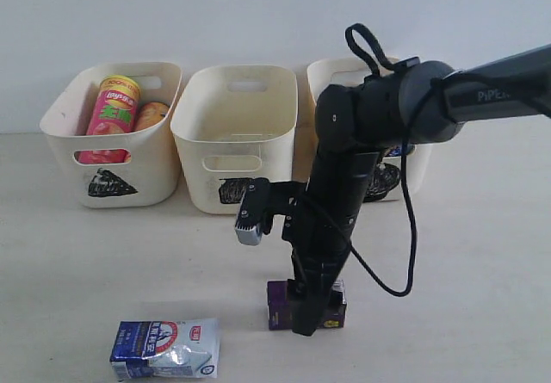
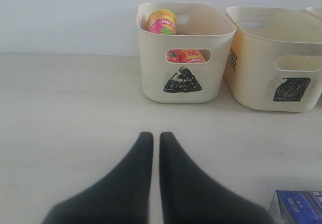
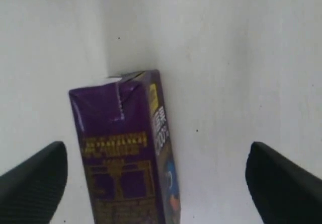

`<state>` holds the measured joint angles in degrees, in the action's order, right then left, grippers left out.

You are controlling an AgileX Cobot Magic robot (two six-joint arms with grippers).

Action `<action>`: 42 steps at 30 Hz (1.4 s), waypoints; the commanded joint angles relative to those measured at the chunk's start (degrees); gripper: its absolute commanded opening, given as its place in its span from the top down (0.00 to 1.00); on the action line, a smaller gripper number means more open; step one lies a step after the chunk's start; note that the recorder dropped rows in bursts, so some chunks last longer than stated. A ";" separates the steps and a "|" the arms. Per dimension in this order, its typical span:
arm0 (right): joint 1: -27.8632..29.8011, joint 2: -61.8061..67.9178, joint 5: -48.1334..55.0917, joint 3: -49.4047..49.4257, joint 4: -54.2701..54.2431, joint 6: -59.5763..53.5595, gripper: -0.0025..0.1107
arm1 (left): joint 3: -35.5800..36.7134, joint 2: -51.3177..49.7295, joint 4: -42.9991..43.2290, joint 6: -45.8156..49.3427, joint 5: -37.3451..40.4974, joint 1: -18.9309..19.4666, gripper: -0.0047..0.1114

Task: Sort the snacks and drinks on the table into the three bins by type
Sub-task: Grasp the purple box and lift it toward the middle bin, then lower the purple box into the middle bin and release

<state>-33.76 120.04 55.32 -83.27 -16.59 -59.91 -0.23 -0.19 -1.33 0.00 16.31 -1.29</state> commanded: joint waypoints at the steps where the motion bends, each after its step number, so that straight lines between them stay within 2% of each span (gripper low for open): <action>1: -0.22 1.16 -2.06 -0.27 0.44 -0.64 0.23 | 0.23 0.19 -0.61 -0.40 -0.33 0.06 0.92; 2: -0.22 1.30 -2.83 -0.27 0.74 -0.64 0.26 | 0.23 0.19 -0.61 -0.40 -0.33 0.06 0.92; 3: -0.22 1.30 -3.62 -0.27 0.73 -0.64 0.35 | 0.23 0.19 -0.61 -0.40 -0.33 0.06 0.92; 4: -0.22 1.19 -3.73 -0.27 0.73 -0.47 0.48 | 0.23 0.19 -0.61 -0.40 -0.33 0.06 0.92; 7: -0.22 0.40 -3.26 -0.27 2.12 0.13 0.97 | 0.23 0.19 -0.61 -0.40 -0.43 0.06 0.92; 9: -0.22 -0.66 -2.98 -0.56 2.12 1.54 0.95 | 0.23 0.19 -0.61 -0.40 -0.43 0.06 0.92; 11: -0.50 -2.30 -2.15 -1.29 1.28 2.87 0.98 | 0.23 0.19 -0.61 -0.40 -0.43 0.06 0.92; 18: -1.20 -8.76 -3.52 -5.26 0.13 11.00 0.98 | 0.23 0.19 -0.61 -0.40 -0.43 0.06 0.92; 27: -1.20 -10.24 -20.65 -9.39 -2.89 25.61 0.98 | 0.23 0.19 -0.61 -0.40 -0.30 0.06 0.92; 42: -1.20 -4.31 -57.08 -9.39 -6.07 29.15 0.98 | 0.23 0.19 -0.61 -0.40 -0.43 0.06 0.92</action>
<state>-34.89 114.55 5.80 -92.10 -21.77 -30.95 -0.23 -0.19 -1.33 0.00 16.31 -1.29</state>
